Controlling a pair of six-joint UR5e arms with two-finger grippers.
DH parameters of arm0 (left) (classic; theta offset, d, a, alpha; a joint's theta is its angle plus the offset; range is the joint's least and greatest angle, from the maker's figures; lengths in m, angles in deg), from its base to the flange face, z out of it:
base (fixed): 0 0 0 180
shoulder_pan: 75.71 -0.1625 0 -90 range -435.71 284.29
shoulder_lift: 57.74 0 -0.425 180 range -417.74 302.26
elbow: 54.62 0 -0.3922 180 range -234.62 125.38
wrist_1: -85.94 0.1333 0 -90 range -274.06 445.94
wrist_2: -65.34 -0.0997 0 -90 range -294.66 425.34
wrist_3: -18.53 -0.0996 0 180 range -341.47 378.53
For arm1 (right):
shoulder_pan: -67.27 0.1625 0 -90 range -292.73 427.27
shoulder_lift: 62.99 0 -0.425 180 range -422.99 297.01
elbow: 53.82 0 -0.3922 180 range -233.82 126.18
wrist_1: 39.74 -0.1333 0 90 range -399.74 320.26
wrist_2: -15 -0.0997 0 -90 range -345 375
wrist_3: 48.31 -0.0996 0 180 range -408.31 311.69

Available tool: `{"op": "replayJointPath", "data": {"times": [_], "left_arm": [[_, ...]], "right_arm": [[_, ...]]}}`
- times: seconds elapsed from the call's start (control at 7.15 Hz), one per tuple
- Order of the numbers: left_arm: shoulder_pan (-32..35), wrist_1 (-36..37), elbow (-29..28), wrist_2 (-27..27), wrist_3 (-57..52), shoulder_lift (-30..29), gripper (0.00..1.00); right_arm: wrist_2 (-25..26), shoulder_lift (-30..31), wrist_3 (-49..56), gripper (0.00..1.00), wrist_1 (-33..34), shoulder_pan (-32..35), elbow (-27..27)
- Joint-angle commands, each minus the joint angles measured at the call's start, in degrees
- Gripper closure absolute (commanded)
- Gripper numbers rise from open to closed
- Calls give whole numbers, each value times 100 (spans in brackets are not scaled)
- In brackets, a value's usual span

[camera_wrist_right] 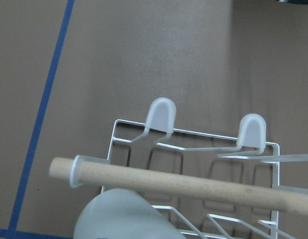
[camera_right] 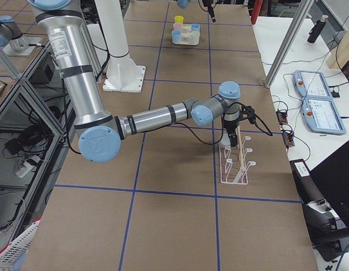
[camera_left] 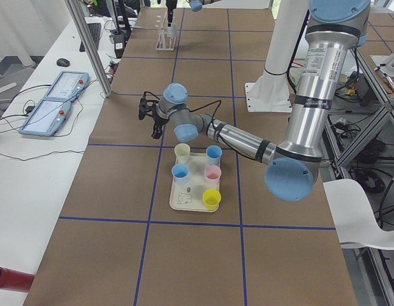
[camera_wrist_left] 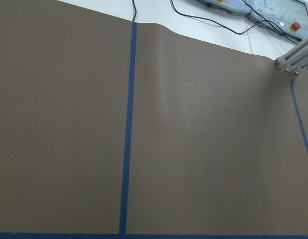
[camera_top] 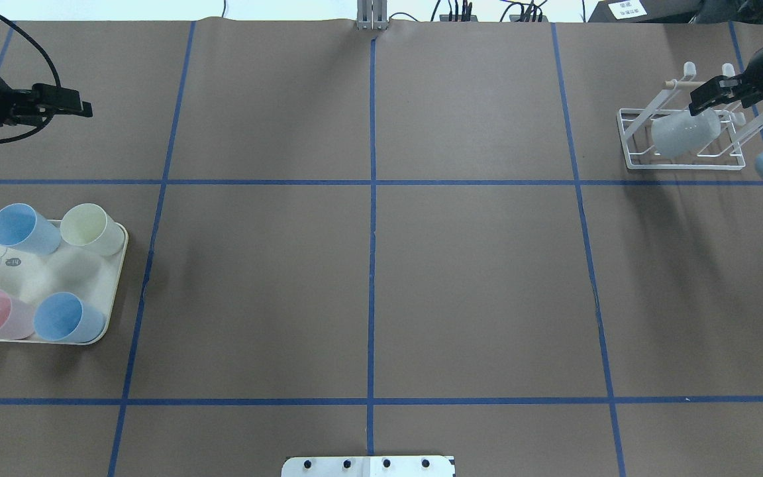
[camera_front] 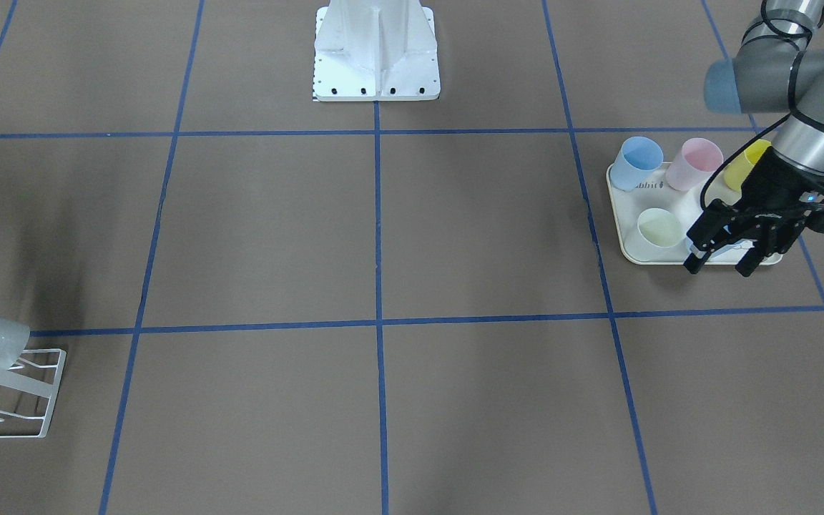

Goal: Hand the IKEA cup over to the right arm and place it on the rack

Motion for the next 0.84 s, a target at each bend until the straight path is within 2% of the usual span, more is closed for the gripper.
{"op": "replayJointPath", "data": {"times": [0.0,0.28,0.42,0.56,0.7], "left_arm": [[146,565,184,15,-754,454,0],[50,1337,605,103,-924,930,0],[-29,1437,581,130,-1107,1184,0],[-30,1420,520,504,-1648,1457,1],[-48,1446,380,934,-1680,1451,5]], "right_arm": [[-23,-44,-63,3,-2,0,52],[-84,-220,-580,3,-2,0,201],[-163,-220,-695,2,7,0,324],[-207,-220,-923,2,-2,-53,360],[-207,-228,-1056,2,-10,-192,439]]}}
